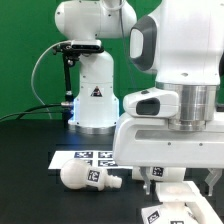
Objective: Assemble lamp
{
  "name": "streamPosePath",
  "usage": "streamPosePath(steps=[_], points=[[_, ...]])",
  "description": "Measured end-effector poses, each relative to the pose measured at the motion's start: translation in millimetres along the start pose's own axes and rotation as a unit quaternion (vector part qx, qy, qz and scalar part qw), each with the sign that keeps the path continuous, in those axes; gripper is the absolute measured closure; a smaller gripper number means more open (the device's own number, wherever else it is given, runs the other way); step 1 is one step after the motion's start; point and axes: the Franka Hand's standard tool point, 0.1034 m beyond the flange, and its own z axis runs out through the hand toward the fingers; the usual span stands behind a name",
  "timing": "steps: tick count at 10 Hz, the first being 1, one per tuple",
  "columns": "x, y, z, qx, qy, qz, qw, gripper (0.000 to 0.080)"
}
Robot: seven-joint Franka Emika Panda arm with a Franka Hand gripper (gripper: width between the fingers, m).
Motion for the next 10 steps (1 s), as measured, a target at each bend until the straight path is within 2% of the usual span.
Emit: streamPosePath(steps=[2, 4, 5, 10], points=[[1.0, 19.8, -36.4, 0.029, 0.011, 0.004, 1.000, 0.0101], [-3.8, 44.2, -53.8, 0.041, 0.006, -0.001, 0.999, 0.0101], [-12.8, 63.8, -54.8, 0.040, -0.001, 0.010, 0.999, 0.0101], [-15.2, 65.2, -51.8, 0.039, -0.002, 0.014, 0.999, 0.0101]])
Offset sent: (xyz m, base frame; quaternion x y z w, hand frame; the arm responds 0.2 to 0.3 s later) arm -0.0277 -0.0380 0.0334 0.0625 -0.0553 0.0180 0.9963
